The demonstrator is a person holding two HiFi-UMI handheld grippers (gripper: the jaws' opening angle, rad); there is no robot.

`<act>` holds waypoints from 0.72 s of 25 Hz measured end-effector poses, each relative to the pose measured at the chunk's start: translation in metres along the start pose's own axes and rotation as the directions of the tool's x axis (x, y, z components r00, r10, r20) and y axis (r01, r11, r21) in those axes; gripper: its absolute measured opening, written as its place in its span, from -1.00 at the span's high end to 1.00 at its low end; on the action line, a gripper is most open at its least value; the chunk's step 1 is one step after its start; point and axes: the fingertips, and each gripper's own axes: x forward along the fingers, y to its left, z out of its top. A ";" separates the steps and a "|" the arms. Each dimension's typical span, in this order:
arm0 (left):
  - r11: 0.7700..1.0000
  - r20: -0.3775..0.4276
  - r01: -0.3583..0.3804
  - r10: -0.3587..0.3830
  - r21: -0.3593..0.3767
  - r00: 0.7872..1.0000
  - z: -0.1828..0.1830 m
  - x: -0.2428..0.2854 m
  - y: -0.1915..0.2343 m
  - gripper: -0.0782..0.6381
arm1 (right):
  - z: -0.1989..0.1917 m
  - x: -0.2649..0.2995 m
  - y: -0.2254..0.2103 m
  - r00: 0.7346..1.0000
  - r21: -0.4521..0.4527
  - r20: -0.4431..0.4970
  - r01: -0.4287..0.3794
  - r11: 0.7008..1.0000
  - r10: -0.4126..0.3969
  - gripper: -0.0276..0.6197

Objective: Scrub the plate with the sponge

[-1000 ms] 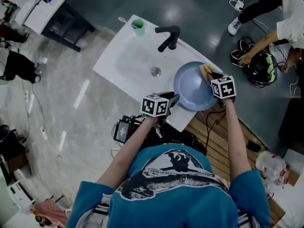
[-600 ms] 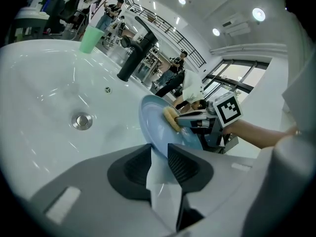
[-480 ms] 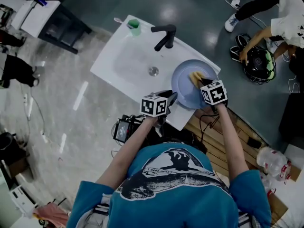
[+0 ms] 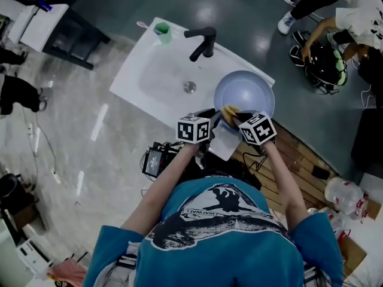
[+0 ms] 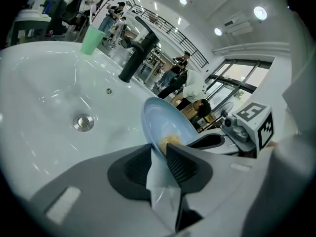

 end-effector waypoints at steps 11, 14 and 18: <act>1.000 -0.013 -0.011 0.011 -0.006 1.000 -0.001 0.000 0.000 0.50 | 0.000 -0.041 -0.078 0.972 0.060 0.061 0.222 0.973 -0.226 0.80; 0.999 -0.017 -0.007 0.006 -0.032 1.000 -0.004 0.003 0.000 0.51 | -0.001 -0.062 -0.121 0.936 0.066 0.066 0.342 0.937 -0.346 0.80; 0.984 0.008 -0.042 0.044 -0.172 0.999 -0.004 0.005 0.005 0.57 | -0.003 -0.064 -0.141 0.929 0.024 0.056 0.365 0.931 -0.365 0.80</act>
